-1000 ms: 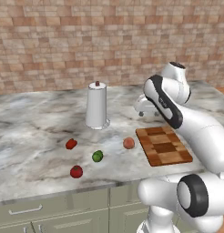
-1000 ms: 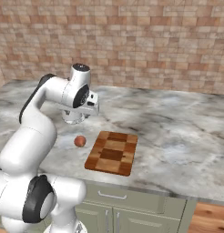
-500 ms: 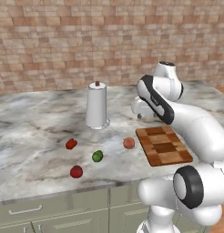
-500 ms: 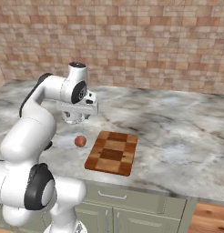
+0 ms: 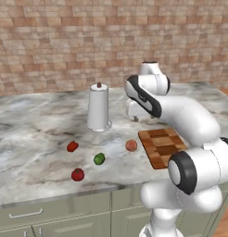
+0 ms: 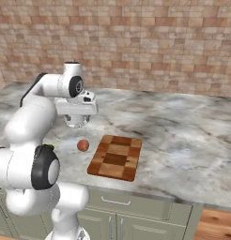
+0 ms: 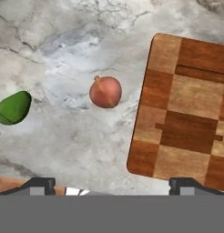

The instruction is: Place the avocado, onion, tomato, and bell pepper on the cutting board.

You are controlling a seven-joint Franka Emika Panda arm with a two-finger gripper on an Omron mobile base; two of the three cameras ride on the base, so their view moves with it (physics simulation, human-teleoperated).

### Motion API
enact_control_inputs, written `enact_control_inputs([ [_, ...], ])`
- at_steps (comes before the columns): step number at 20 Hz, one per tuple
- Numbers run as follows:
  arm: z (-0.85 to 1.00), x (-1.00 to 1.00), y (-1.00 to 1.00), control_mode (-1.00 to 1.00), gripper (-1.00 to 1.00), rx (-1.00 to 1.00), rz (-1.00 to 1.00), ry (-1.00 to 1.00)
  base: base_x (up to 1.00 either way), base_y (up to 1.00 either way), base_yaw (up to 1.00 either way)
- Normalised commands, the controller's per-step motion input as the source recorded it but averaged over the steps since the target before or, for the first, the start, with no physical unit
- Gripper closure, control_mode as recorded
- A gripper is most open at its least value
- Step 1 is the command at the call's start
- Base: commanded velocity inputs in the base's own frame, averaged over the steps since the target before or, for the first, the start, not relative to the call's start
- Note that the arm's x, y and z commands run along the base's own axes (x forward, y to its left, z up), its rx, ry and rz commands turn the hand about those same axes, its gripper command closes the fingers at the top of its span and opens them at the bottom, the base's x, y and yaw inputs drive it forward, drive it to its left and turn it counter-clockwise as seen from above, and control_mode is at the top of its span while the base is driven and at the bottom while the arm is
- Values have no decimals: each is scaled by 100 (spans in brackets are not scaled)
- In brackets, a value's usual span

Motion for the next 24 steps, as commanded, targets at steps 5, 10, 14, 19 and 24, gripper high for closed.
enact_control_inputs([
  [5, -42, 39, 4, -100, -100, 1, 0, 0, 0, 0, 0],
  [10, -41, 24, 3, -100, -100, 0, 0, 0, 0, 0, 0],
  [14, -31, 15, 7, -100, -100, 0, 0, 0, 0, 0, 0],
  [19, -35, 9, 6, -100, -100, 0, 0, 0, 0, 0, 0],
  [24, -38, -1, 1, -100, -100, 2, 0, -6, 0, 0, 0],
])
